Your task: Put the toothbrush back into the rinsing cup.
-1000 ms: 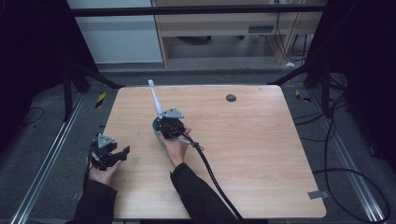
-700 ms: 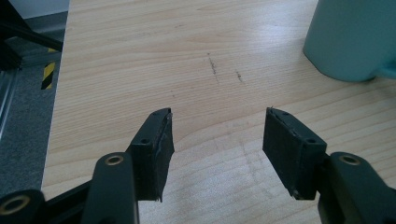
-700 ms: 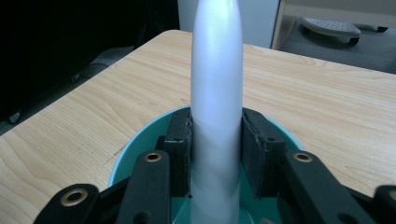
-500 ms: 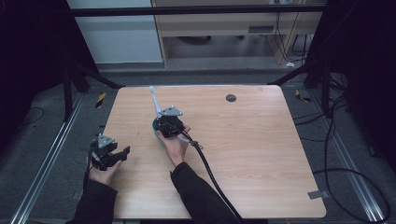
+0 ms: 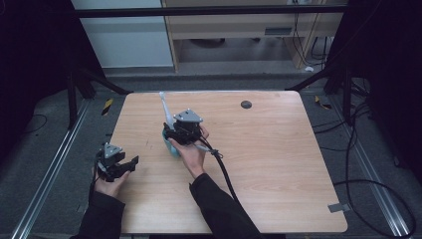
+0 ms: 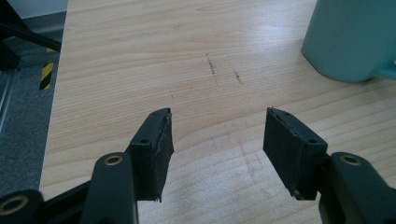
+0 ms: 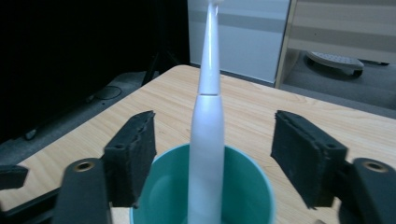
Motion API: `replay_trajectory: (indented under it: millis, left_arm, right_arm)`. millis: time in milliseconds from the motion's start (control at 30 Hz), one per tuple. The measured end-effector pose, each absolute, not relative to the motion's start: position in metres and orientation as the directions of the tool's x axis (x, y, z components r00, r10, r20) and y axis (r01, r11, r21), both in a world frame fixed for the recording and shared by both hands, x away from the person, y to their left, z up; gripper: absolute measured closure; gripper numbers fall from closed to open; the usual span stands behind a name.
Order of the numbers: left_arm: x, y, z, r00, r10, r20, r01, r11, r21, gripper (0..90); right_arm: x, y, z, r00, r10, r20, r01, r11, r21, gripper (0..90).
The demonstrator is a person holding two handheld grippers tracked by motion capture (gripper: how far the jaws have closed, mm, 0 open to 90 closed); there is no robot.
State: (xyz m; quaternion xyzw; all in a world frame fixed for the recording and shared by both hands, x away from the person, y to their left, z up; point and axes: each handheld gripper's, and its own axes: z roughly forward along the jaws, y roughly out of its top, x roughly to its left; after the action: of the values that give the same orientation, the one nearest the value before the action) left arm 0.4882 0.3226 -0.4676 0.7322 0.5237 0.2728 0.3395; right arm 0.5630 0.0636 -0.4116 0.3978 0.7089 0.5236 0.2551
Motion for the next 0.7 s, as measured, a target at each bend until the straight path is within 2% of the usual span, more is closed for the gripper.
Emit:
replay_trajectory:
  millis: [233,700]
  left_arm:
    - [0.487,0.323,-0.466,0.3,0.952,0.051,0.568,-0.221,0.793,41.2]
    - [0.487,0.324,-0.466,0.294,0.955,0.035,0.577,-0.206,0.79,40.7]
  right_arm:
    - [0.548,0.01,-0.395,-0.571,0.817,0.082,0.319,0.129,0.939,20.5]
    - [0.517,-0.1,-0.407,-0.494,0.869,0.032,0.357,0.169,0.919,12.0]
